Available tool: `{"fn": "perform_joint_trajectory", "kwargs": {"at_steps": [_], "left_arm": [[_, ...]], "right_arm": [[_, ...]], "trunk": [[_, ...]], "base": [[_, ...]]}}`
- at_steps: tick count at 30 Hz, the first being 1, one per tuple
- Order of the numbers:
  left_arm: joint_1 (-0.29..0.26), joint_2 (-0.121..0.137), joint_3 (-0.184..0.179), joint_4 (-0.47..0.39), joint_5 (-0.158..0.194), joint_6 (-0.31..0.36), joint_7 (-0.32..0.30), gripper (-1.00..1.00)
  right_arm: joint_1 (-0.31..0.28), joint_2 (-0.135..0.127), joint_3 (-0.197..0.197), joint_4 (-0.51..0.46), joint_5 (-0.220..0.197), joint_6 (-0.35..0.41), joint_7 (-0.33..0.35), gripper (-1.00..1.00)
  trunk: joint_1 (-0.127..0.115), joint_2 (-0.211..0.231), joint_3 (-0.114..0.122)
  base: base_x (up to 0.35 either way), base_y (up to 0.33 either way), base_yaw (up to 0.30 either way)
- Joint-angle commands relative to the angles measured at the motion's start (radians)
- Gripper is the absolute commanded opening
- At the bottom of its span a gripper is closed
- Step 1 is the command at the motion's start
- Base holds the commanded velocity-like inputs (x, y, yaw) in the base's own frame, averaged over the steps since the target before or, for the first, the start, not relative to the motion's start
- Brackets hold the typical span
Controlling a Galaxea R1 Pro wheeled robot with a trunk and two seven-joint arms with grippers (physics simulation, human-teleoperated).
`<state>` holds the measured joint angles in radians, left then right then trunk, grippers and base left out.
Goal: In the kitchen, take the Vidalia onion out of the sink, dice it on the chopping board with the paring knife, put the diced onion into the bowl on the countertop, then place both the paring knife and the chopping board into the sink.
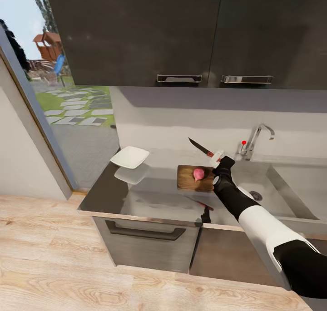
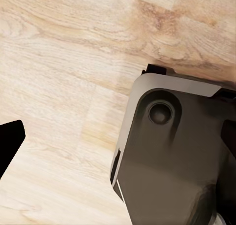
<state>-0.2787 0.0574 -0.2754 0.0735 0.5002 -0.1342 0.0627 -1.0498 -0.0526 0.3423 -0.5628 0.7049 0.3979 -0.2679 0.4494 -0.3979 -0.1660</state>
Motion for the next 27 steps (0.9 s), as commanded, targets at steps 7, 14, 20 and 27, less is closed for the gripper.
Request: {"fn": "perform_joint_trajectory", "kwargs": {"at_steps": [7, 14, 20, 27], "left_arm": [[-0.001, -0.001, -0.008, 0.004, 0.006, -0.005, 0.000, 1.00], [-0.001, -0.002, -0.010, 0.003, 0.006, -0.005, 0.000, 1.00], [-0.001, -0.005, -0.010, 0.004, 0.005, -0.004, 0.000, 1.00], [-0.001, -0.005, -0.010, 0.005, 0.005, -0.004, 0.000, 1.00]], "right_arm": [[-0.001, 0.000, 0.099, 0.001, 0.004, 0.013, -0.004, -1.00], [-0.001, 0.026, 0.137, 0.004, 0.004, 0.016, -0.012, -1.00], [0.000, 0.043, 0.145, 0.005, 0.004, 0.016, -0.038, -1.00], [0.001, 0.059, 0.148, 0.006, 0.004, 0.020, -0.045, -1.00]], "trunk": [[0.001, -0.002, -0.002], [0.001, -0.002, -0.002], [0.001, -0.002, -0.002], [0.001, -0.002, -0.002]], "base": [[0.099, -0.147, 0.000], [0.077, -0.132, 0.000], [0.003, -0.081, 0.000], [0.000, -0.013, 0.000]]}}
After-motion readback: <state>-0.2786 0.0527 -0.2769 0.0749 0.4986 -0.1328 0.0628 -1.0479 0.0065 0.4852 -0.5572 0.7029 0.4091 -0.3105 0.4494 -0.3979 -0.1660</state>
